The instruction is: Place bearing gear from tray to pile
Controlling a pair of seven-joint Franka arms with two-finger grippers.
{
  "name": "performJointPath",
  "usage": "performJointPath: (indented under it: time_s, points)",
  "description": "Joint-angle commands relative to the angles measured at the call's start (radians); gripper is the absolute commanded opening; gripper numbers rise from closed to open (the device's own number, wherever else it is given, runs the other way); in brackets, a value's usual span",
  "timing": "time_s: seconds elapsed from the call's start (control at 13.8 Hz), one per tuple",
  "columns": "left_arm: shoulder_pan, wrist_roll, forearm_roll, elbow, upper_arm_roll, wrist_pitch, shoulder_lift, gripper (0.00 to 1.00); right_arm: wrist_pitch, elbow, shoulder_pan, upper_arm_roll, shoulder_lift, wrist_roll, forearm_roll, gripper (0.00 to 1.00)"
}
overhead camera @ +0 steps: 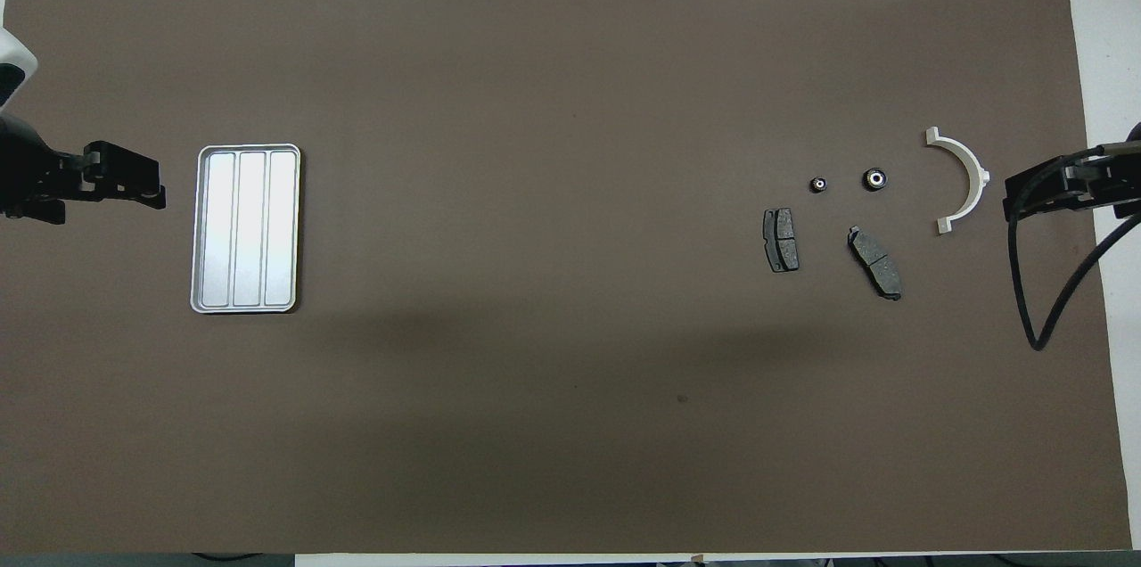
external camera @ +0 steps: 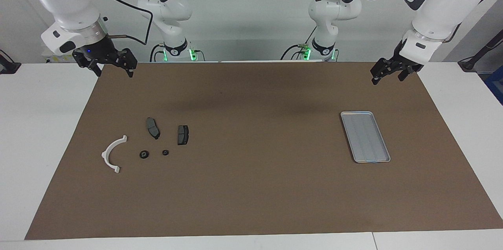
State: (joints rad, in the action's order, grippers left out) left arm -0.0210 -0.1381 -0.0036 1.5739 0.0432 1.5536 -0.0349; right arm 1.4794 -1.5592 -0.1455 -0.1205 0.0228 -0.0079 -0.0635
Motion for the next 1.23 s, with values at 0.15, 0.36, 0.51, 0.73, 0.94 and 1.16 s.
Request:
performJointPath:
  time_s: [0.15, 0.36, 0.51, 0.73, 0.94, 1.16]
  points:
    - [0.001, 0.005, -0.002, 0.017, 0.000, 0.000, 0.020, 1.00, 0.054, -0.120, -0.042, -0.001, -0.080, -0.024, 0.037, 1.00]
    - [0.001, 0.005, -0.002, 0.017, 0.000, 0.000, 0.020, 1.00, 0.078, -0.131, -0.069, 0.001, -0.081, -0.026, 0.036, 1.00]
    - [0.001, 0.005, -0.002, 0.017, 0.000, 0.000, 0.020, 1.00, 0.094, -0.134, -0.088, 0.001, -0.081, -0.008, 0.033, 1.00]
    - [0.001, 0.005, -0.002, 0.017, 0.000, 0.000, 0.020, 1.00, 0.094, -0.133, -0.088, 0.001, -0.081, -0.010, 0.024, 1.00]
    - [0.001, 0.005, -0.002, 0.017, 0.000, 0.000, 0.020, 1.00, 0.093, -0.131, -0.091, 0.001, -0.081, -0.009, 0.024, 1.00]
    - [0.001, 0.005, -0.002, 0.017, 0.000, 0.000, 0.020, 1.00, 0.094, -0.131, -0.094, 0.001, -0.081, -0.007, 0.025, 1.00]
